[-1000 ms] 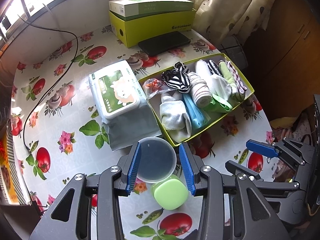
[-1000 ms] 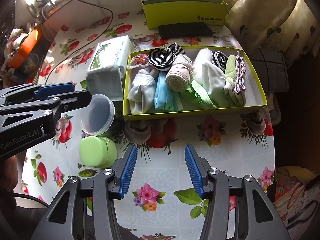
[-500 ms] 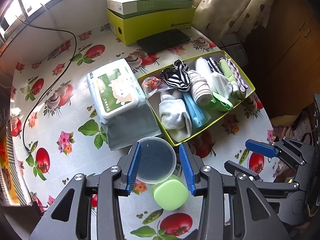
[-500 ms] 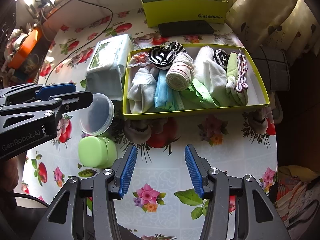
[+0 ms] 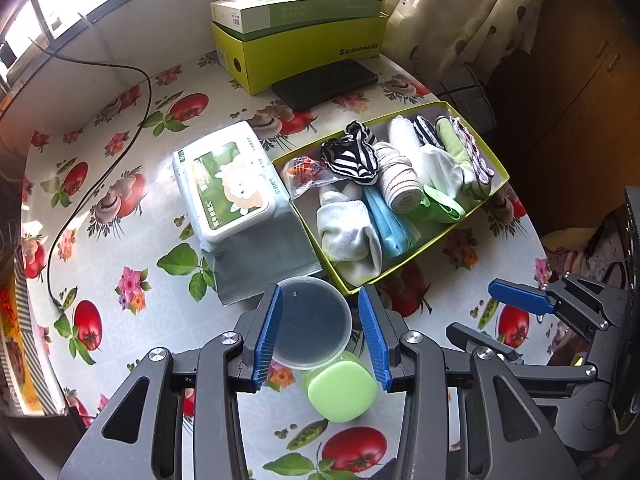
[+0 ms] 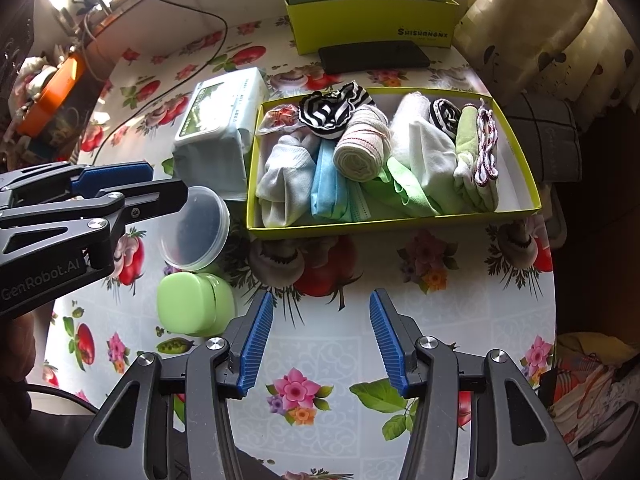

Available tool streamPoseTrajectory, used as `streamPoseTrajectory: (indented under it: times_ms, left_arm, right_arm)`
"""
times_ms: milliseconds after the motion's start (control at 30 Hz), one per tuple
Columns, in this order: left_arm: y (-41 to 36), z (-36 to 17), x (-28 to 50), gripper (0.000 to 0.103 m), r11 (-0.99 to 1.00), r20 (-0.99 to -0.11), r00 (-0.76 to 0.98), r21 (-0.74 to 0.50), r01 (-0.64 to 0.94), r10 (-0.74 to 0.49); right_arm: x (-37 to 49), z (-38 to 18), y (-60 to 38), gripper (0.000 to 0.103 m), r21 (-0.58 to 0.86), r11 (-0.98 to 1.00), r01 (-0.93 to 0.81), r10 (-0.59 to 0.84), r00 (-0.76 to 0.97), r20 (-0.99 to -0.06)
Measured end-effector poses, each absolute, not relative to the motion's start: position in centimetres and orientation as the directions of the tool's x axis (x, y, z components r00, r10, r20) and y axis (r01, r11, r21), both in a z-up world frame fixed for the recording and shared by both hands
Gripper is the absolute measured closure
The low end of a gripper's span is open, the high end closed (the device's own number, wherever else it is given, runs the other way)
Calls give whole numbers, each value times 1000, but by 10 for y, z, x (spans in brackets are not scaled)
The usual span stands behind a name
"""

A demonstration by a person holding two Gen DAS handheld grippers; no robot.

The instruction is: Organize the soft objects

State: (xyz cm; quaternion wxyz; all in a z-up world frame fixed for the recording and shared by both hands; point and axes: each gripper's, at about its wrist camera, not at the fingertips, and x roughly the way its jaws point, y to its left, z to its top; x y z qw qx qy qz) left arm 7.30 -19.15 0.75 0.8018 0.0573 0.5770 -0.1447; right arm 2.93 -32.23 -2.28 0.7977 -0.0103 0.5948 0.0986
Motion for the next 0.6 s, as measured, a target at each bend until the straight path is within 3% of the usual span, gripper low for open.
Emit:
streamPoseTrajectory:
  times_ms: [600]
  left_arm:
    - [-194, 6, 72, 62, 951, -945, 283, -75, 301, -164]
  right_arm:
    - [30, -24, -323, 53, 104, 980, -170, 148, 271, -951]
